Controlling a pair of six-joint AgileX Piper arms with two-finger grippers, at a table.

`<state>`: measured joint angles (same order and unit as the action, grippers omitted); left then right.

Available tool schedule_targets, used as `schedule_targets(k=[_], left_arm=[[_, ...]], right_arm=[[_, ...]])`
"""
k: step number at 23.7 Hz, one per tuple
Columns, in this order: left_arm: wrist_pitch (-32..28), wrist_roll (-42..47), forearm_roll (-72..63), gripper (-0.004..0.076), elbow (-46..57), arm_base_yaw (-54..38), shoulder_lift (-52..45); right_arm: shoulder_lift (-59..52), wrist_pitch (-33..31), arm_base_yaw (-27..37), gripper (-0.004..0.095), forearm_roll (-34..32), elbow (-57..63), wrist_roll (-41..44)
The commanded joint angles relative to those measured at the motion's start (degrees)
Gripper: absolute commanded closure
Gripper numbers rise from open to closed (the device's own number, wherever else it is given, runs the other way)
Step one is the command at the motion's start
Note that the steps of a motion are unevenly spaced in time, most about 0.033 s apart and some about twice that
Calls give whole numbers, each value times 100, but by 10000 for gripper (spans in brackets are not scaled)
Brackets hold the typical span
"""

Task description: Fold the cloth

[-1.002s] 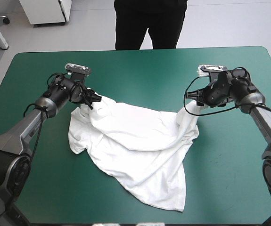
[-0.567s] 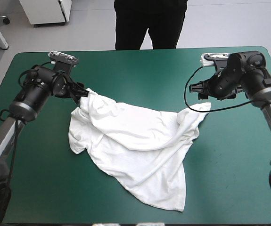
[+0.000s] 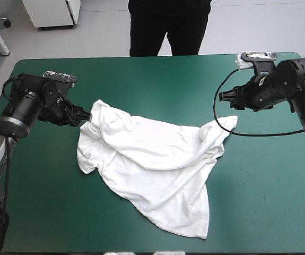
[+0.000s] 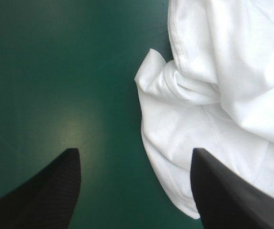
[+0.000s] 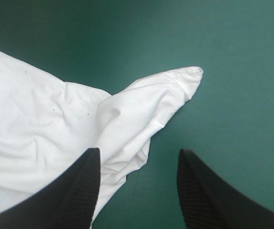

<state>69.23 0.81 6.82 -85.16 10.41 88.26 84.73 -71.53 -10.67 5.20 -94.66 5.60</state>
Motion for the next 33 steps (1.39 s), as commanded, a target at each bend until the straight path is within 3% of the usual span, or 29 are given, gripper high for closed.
schedule_targets(k=[1, 16, 21, 24, 28, 33], left_arm=[[-193, -151, -363, 248, -131, -254, 147], [-714, -375, -1018, 249, 66, -254, 1866], [-539, -375, -1107, 264, 66, -254, 2193], [-579, -365, -1133, 356, 66, -254, 2248], [-604, -365, -1094, 709, 66, -254, 2248], [-594, -324, -979, 733, 66, -254, 2248]], right_arm=[[-243, 6, 40, 445, 28, -156, -77], [-243, 6, 40, 445, 18, -156, -89], [-243, 6, 40, 446, 28, -156, -89], [-243, 6, 40, 446, 102, -156, -89], [-247, 6, 40, 445, 459, -156, -163], [-354, 6, -394, 445, 596, -71, -303]])
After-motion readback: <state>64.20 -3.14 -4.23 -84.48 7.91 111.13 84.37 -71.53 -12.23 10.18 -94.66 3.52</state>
